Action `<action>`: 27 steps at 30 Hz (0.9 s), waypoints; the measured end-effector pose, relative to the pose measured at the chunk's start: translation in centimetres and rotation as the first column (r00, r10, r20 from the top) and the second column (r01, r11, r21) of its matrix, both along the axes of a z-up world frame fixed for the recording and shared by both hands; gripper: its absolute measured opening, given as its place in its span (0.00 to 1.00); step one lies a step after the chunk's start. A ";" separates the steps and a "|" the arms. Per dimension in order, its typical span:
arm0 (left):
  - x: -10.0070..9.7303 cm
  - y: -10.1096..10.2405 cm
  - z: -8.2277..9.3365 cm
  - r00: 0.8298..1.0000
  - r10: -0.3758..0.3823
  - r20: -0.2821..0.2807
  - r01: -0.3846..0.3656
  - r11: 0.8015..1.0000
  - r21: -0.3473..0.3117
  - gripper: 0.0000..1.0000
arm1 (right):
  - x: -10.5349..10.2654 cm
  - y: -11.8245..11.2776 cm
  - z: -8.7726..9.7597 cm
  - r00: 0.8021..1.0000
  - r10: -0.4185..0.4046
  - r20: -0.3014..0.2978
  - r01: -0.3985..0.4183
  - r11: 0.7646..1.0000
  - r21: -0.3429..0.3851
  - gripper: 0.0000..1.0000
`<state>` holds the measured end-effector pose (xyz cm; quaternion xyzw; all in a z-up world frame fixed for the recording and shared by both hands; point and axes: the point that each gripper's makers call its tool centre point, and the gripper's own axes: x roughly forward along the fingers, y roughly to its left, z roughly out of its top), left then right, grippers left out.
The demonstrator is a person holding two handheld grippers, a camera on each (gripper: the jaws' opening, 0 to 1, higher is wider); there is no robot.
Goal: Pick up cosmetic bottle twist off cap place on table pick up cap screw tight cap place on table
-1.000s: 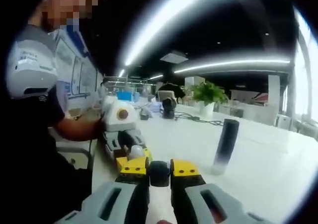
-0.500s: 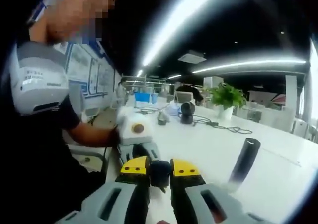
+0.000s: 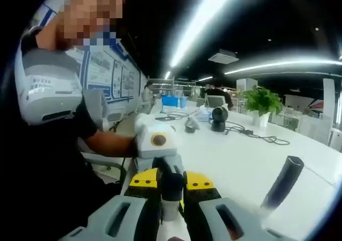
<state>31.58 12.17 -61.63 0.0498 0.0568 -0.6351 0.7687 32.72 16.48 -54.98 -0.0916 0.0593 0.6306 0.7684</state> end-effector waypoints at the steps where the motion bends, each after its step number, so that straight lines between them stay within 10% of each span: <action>1: 0.6 0.3 -0.2 1.000 0.000 -0.001 0.000 1.000 -0.001 0.10 | 0.0 0.1 -0.1 1.000 0.005 0.001 -0.005 1.000 -0.003 0.10; 27: 0.7 0.7 -0.3 1.000 -0.005 0.000 0.005 1.000 -0.002 0.10 | -0.2 0.7 -2.1 0.997 0.066 -0.030 -0.067 0.997 -0.039 0.10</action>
